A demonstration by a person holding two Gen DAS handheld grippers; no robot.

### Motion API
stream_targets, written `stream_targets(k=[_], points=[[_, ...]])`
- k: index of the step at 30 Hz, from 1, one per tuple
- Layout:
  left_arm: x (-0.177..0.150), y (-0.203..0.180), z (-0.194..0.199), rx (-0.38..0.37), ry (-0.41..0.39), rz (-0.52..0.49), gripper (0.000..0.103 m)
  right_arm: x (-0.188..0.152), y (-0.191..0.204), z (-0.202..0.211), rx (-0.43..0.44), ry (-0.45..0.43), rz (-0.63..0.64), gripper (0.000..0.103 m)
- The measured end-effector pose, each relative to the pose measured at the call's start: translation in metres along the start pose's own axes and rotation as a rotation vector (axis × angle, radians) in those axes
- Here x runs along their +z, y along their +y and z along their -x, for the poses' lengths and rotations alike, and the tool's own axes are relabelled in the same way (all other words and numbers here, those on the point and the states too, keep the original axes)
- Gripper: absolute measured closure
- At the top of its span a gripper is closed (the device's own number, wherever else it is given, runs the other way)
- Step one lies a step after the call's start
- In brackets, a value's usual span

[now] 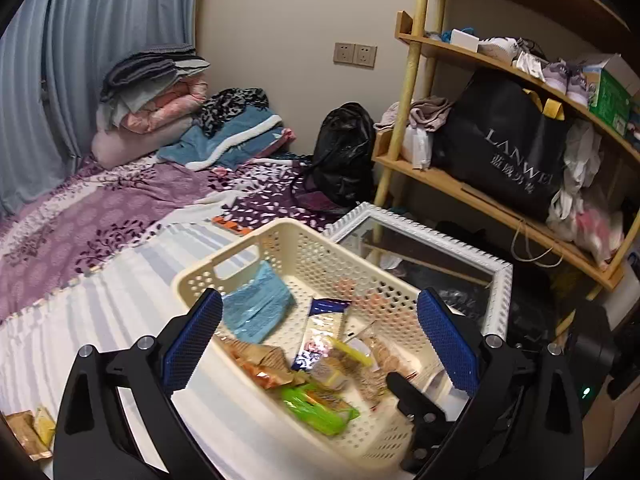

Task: Organize snacks
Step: 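Lower the clear pastry over the basket and open the left tool, then move both open tools back from the basket to the snack pile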

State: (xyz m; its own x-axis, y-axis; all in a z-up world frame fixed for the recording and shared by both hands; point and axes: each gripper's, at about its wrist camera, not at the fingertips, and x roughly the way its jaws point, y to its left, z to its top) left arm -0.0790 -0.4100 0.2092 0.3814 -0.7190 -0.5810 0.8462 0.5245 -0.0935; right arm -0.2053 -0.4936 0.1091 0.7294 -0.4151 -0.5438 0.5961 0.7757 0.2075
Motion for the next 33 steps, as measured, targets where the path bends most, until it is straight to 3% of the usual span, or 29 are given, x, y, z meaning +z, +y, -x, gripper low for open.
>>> stream_targets(k=[15,26,33], points=[[-0.013,0.027,0.041,0.103,-0.023,0.009,0.003,0.003,0.030,0.007,0.044,-0.013,0.038,0.010],[-0.035,0.061,0.070,0.146,-0.015,0.111,0.003,0.005,0.050,0.013,0.089,-0.026,0.061,0.010],[-0.053,0.094,0.100,0.242,-0.021,0.176,0.003,0.001,0.074,0.011,0.136,-0.010,0.093,0.010]])
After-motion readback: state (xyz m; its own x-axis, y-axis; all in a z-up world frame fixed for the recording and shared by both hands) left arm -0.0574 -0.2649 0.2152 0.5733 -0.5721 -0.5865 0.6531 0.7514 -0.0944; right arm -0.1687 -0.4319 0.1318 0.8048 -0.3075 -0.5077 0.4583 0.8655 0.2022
